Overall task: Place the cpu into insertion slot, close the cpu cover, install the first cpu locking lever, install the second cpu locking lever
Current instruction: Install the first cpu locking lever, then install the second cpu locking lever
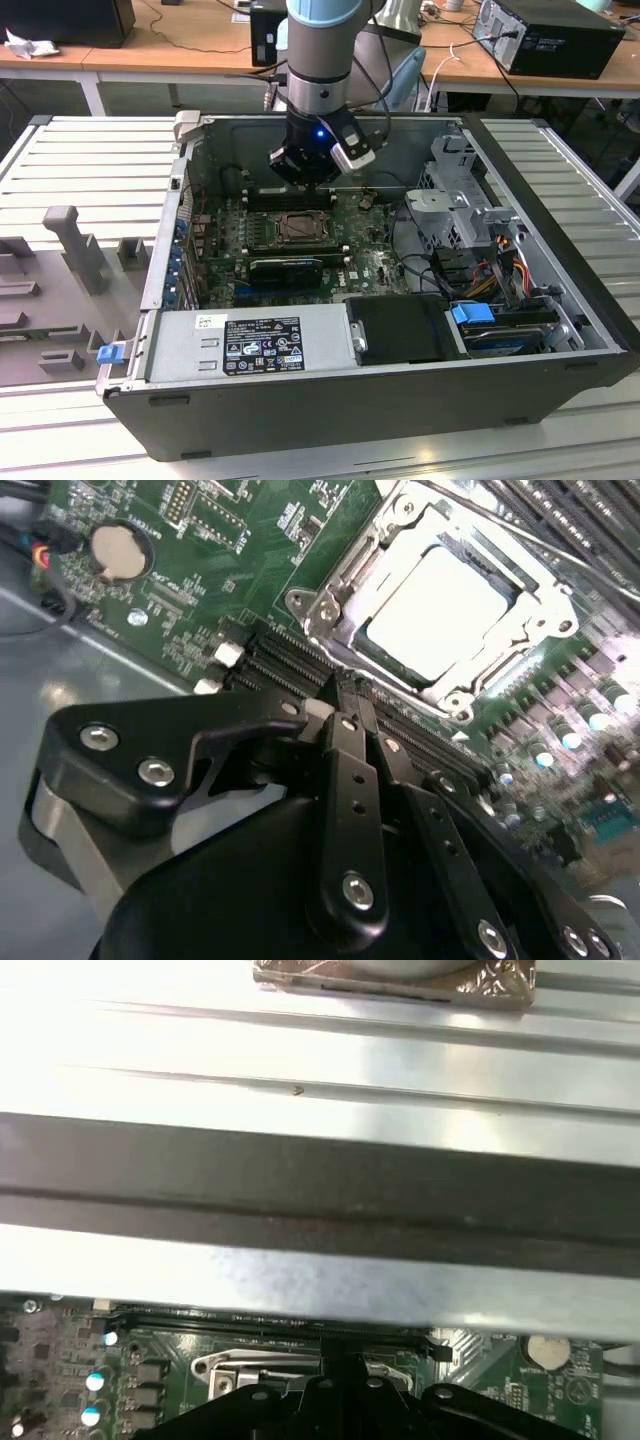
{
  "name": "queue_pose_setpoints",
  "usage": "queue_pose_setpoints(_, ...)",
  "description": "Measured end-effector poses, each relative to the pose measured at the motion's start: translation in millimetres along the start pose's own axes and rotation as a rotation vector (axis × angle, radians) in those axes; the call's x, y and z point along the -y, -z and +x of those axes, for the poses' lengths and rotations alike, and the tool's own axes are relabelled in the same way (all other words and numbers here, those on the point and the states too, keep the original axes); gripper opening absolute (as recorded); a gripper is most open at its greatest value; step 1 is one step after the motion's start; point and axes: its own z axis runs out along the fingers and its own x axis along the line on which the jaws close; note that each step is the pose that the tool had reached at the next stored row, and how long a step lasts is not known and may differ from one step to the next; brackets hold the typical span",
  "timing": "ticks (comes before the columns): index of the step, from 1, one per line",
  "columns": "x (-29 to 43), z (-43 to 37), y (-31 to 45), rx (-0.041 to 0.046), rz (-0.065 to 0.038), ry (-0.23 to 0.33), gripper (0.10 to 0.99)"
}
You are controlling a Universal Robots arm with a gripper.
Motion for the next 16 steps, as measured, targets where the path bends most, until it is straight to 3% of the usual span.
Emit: queue_pose_setpoints(16,9.4,0.7,1.6,0.0000,0.000,0.000,0.106)
